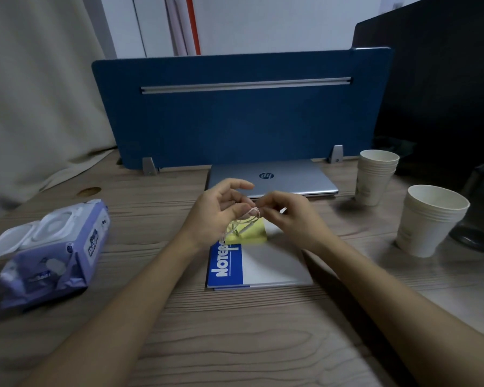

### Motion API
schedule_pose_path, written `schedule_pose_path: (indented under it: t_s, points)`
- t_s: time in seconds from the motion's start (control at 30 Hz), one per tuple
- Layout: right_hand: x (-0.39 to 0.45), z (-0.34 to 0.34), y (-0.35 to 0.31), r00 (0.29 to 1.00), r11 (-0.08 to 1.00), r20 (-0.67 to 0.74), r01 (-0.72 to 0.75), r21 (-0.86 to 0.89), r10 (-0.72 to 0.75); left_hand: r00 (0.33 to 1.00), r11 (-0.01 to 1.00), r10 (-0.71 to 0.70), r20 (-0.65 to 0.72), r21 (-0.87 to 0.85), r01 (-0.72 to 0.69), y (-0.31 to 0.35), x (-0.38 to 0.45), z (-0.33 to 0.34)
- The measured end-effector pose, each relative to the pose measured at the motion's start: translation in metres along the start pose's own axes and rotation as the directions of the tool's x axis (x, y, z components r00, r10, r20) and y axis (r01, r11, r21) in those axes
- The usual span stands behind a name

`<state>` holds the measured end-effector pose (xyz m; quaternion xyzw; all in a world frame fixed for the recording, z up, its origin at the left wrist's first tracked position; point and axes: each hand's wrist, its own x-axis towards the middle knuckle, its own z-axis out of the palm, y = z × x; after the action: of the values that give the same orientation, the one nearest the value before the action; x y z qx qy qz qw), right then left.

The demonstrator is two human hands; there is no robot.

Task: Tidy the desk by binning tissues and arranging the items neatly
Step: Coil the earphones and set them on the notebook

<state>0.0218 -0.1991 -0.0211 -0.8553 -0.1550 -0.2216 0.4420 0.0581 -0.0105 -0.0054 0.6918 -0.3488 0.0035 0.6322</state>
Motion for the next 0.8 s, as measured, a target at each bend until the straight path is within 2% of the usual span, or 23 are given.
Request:
schedule_pose_path:
  t_s: [0.17, 0.3, 0.5, 0.6, 0.7, 0.8]
  points:
    - [-0.001, 0.001, -0.001, 1.0, 0.999, 0.027, -0.015, 0.044, 0.013, 1.0, 1.0, -0.002, -0.017, -0.008, 0.001, -0.002, 0.001, -0.01]
    - [-0.002, -0.001, -0.002, 0.997, 0.993, -0.009, -0.074, 0.097, 0.075, 0.998, 0.994, -0.001, -0.07, 0.107, 0.009, -0.006, 0.002, -0.015]
    - [-0.001, -0.009, -0.001, 0.949, 0.911, -0.134, -0.225, 0.345, 0.285, 0.946, 0.967, 0.054, -0.319, 0.252, 0.03, -0.01, 0.009, -0.034]
    - [0.002, -0.024, 0.002, 0.885, 0.836, -0.248, -0.234, 0.496, 0.395, 0.897, 0.966, 0.017, -0.442, 0.238, 0.099, -0.015, 0.009, -0.051]
    - [0.006, -0.04, 0.011, 0.778, 0.672, -0.308, -0.189, 0.716, 0.547, 0.834, 0.969, -0.052, -0.549, 0.175, 0.175, -0.025, 0.008, -0.07]
    - [0.007, -0.054, 0.025, 0.635, 0.527, -0.333, -0.139, 0.838, 0.697, 0.71, 0.979, -0.202, -0.675, -0.112, 0.172, -0.033, 0.01, -0.088]
